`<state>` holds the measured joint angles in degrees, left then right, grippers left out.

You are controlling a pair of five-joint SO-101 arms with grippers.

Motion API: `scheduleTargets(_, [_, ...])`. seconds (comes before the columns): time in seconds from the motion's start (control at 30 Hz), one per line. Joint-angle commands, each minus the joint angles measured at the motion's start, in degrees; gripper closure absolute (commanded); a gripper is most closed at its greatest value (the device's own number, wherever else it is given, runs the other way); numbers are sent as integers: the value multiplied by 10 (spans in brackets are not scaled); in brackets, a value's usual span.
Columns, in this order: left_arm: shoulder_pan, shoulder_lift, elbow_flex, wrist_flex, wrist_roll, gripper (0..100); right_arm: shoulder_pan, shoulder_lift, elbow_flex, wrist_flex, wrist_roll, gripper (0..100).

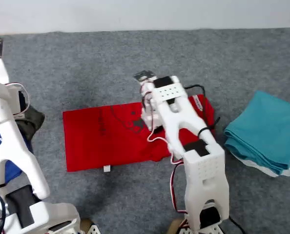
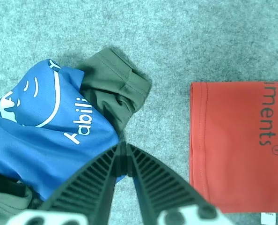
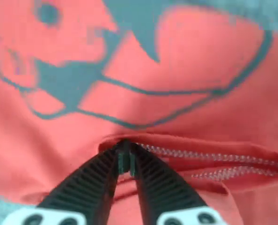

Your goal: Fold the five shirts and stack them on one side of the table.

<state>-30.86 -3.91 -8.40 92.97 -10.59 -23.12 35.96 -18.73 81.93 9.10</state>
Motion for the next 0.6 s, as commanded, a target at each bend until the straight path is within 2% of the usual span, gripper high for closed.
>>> scheduleTargets(0.0, [-5,-22,-17,-4,-6,994,-35,-12,-42,-6,-5,988])
scheduleTargets(0.23, [-5,-22,-17,-4,-6,994,-48,-20,-62,9,-1,988])
scheduleTargets(0.43, [-5,-21,-17,-4,-7,994,-3,-47,-80,90,-1,988])
scheduleTargets(0.57, [-4,-21,-16,-6,-6,994,29,-54,-80,105,-1,988])
